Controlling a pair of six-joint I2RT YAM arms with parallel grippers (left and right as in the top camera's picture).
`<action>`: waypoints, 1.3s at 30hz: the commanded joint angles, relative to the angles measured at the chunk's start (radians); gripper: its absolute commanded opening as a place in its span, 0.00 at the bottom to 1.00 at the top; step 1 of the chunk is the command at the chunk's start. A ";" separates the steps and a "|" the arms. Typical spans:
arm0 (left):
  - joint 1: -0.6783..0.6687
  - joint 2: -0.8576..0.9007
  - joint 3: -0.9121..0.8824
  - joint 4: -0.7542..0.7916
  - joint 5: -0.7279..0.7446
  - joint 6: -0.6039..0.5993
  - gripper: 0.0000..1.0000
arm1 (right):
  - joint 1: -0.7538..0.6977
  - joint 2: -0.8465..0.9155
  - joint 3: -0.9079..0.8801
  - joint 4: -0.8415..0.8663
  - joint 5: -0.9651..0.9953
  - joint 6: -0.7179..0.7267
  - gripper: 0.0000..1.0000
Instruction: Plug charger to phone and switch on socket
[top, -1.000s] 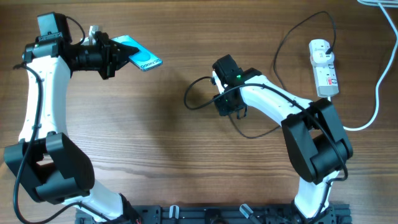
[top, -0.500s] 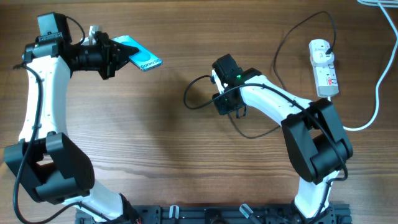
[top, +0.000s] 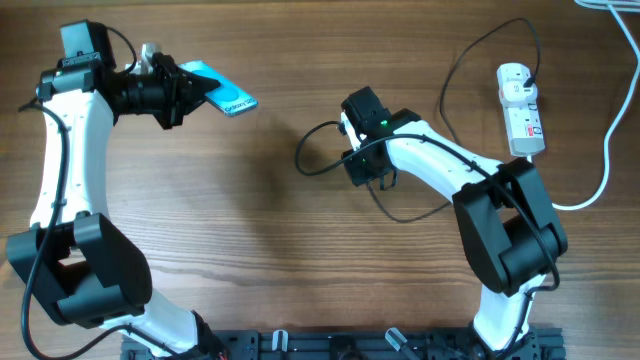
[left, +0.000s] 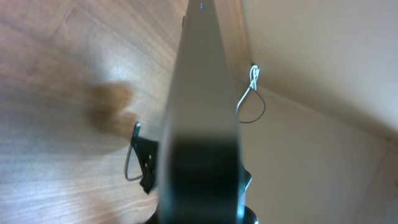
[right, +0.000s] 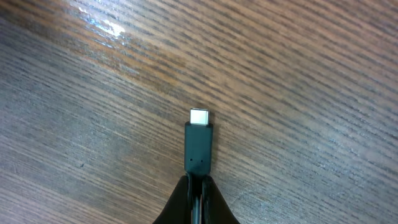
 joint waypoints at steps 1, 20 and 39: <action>0.002 -0.030 0.008 0.080 0.162 0.023 0.04 | 0.001 -0.069 0.033 -0.054 -0.058 -0.059 0.05; -0.087 -0.030 0.008 0.167 0.454 0.172 0.04 | 0.000 -0.679 0.037 -0.325 -0.723 -0.264 0.05; -0.270 -0.030 0.008 0.167 0.203 0.172 0.04 | 0.002 -0.574 0.037 -0.291 -0.654 -0.095 0.04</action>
